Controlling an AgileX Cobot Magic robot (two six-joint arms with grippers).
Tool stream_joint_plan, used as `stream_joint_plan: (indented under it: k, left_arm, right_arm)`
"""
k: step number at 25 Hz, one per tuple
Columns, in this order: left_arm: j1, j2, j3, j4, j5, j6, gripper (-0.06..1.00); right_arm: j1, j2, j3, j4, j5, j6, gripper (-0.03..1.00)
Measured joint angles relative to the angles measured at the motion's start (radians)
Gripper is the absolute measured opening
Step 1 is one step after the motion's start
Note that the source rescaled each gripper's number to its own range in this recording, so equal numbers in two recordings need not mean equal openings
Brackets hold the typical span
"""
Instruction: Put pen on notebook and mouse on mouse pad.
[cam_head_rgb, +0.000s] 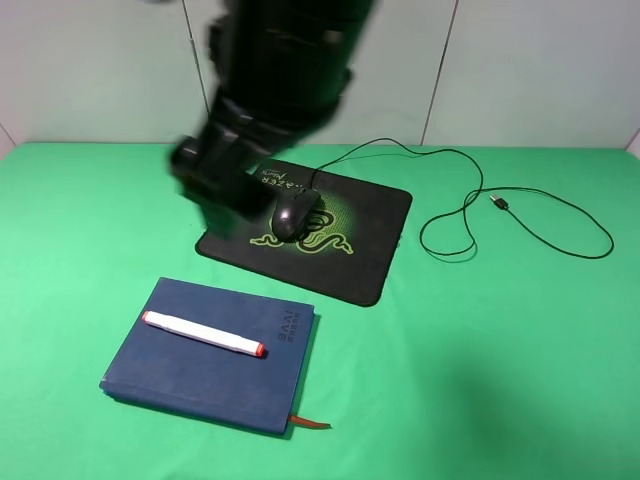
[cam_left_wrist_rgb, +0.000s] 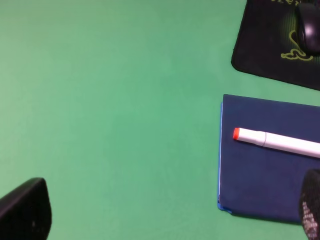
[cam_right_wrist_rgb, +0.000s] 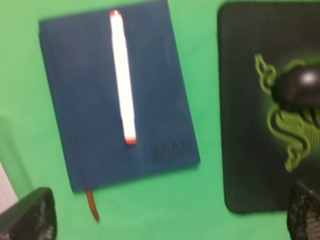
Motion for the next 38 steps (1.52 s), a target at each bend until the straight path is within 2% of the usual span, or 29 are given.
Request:
stream_joint_plan:
  k: [6,12,20,23,30,34,38]
  left_arm:
    - [0.0,0.0,0.0,0.0,0.0,0.0,1.0]
    - [0.0,0.0,0.0,0.0,0.0,0.0,1.0]
    - [0.0,0.0,0.0,0.0,0.0,0.0,1.0]
    - [0.0,0.0,0.0,0.0,0.001,0.0,1.0]
    - [0.0,0.0,0.0,0.0,0.001,0.0,1.0]
    - [0.0,0.0,0.0,0.0,0.001,0.0,1.0]
    - [0.0,0.0,0.0,0.0,0.001,0.0,1.0]
  right_arm:
    - [0.0,-0.19,0.264,-0.049,0.0,0.0,1.0]
    - [0.0,-0.332,0.419,-0.066,0.0,0.0,1.0]
    - [0.0,-0.65,0.667,-0.066,-0.114,0.028,1.0]
    - [0.0,-0.775,0.75,-0.066,-0.151,0.071,1.0]
    - [0.0,-1.075,0.936,-0.066,-0.167,0.147,1.0]
    - [0.0,-1.236,1.033,-0.048,-0.167,0.164,1.0]
    - [0.0,-1.362,1.119,0.012,-0.173,0.182,1.0]
